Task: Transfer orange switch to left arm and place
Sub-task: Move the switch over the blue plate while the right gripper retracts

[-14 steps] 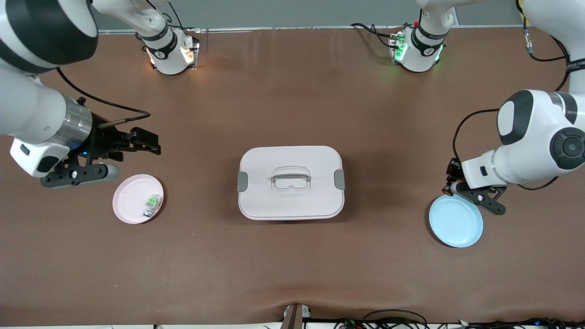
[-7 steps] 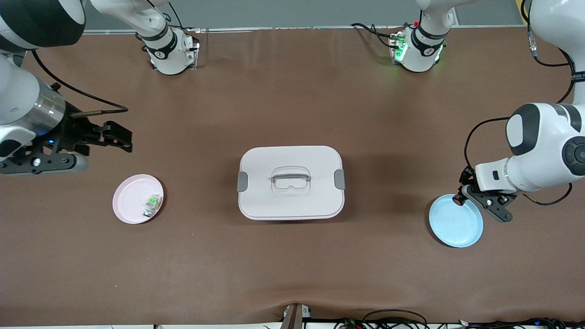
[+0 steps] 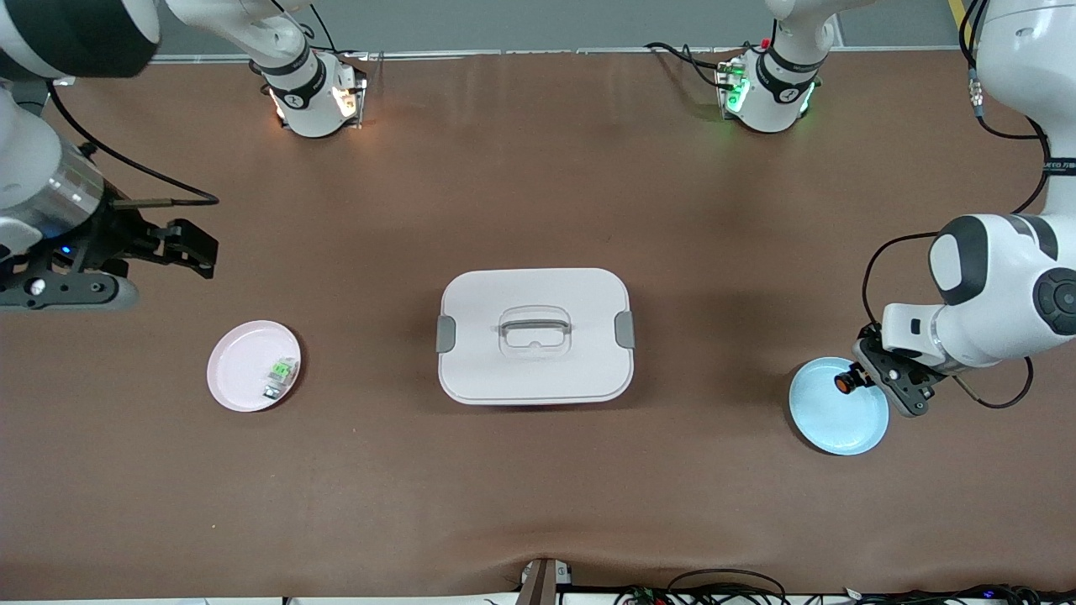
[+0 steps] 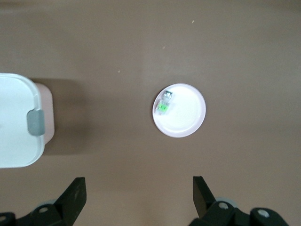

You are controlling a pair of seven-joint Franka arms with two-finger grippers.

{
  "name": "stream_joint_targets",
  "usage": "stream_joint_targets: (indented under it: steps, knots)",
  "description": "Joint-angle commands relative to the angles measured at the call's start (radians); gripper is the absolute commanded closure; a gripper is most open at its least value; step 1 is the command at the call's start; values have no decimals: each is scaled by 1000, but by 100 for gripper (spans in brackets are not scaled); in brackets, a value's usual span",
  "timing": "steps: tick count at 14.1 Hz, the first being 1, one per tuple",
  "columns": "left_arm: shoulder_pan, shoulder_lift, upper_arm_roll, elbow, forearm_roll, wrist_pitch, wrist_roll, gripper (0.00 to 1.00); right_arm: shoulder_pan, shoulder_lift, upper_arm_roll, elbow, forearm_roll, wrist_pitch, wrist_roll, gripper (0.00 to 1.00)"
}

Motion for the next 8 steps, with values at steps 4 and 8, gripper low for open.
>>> stream_joint_targets:
  steps: [4,8]
  knots:
    - [36,57,-6,2,33,82,214,100,-105,-43,7,-27,90,-39,-1,0]
    - [45,100,-6,2,33,151,344,100,-149,-89,7,-126,90,-19,2,0]
